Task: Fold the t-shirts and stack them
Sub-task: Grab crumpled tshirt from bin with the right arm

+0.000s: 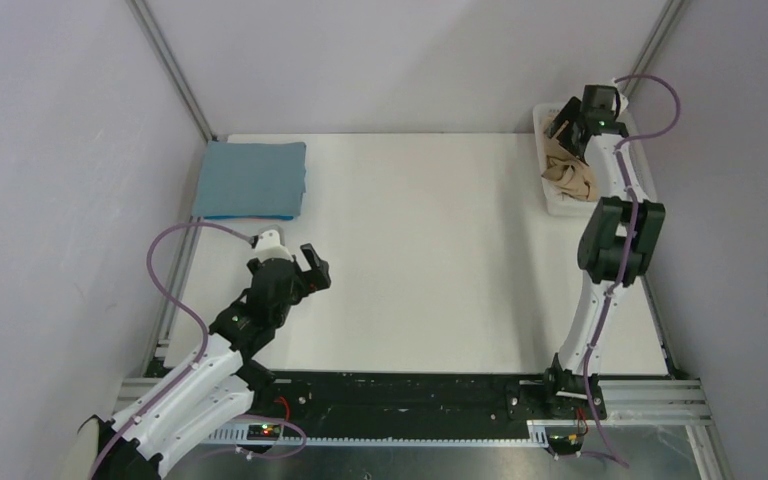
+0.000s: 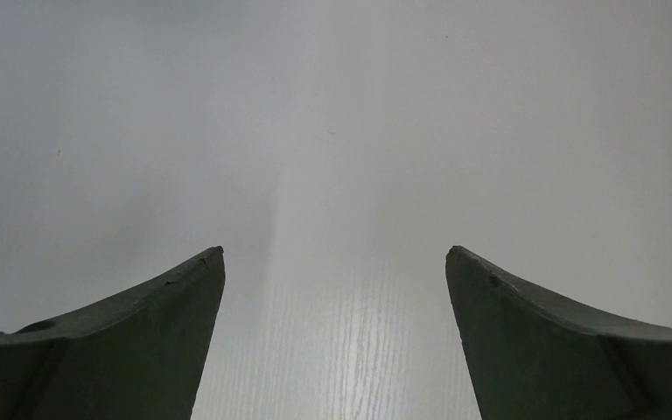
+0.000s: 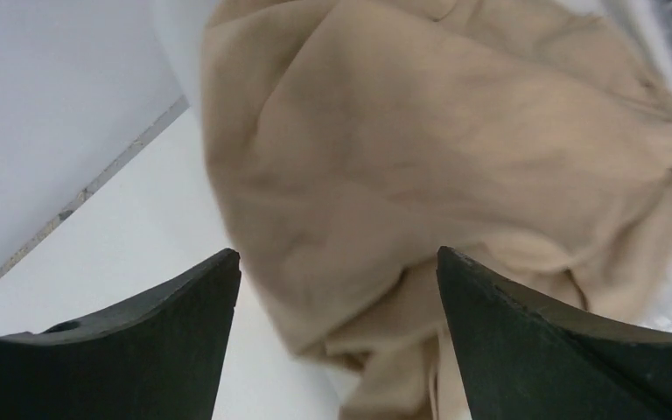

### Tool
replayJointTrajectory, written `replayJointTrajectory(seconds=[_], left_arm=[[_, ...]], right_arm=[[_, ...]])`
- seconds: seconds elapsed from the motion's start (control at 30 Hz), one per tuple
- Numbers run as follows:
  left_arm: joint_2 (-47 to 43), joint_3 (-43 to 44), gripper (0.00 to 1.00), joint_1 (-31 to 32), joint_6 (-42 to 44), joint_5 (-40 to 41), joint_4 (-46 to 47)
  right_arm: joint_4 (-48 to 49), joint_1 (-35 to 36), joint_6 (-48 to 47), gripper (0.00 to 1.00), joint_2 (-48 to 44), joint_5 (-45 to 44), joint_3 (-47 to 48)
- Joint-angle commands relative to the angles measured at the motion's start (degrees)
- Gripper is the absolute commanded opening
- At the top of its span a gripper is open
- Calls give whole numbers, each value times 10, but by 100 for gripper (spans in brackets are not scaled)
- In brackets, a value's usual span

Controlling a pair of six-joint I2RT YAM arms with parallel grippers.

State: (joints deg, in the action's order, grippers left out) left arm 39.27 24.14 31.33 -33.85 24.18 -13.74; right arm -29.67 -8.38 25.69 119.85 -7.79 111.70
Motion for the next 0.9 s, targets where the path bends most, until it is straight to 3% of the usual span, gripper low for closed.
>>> replayJointTrajectory(seconds=[0.0, 0.1, 0.17, 0.2, 0.23, 0.27, 0.33, 0.63, 0.87], left_arm=[[3, 16, 100, 1, 11, 25, 23], [2, 15, 100, 1, 11, 26, 23], [2, 15, 100, 1, 11, 30, 23], [2, 15, 100, 1, 11, 32, 23], [2, 14, 100, 1, 11, 34, 23], [2, 15, 100, 1, 11, 34, 22], [-1, 16, 100, 1, 10, 31, 23], [-57, 3, 100, 1, 2, 13, 23], [-119, -24, 100, 1, -9, -10, 16]], right_arm=[[-37, -11, 34, 83, 81, 62, 97], [-39, -10, 39, 74, 111, 92, 115], [-31, -9, 41, 64, 110, 99, 108], [-29, -9, 42, 44, 108, 100, 101], [-26, -10, 42, 33, 101, 100, 97], [-23, -10, 42, 15, 89, 98, 87], [-8, -12, 43, 0, 59, 87, 71], [49, -18, 13, 0, -141, 56, 44], [78, 13, -32, 0, -305, 184, 35]])
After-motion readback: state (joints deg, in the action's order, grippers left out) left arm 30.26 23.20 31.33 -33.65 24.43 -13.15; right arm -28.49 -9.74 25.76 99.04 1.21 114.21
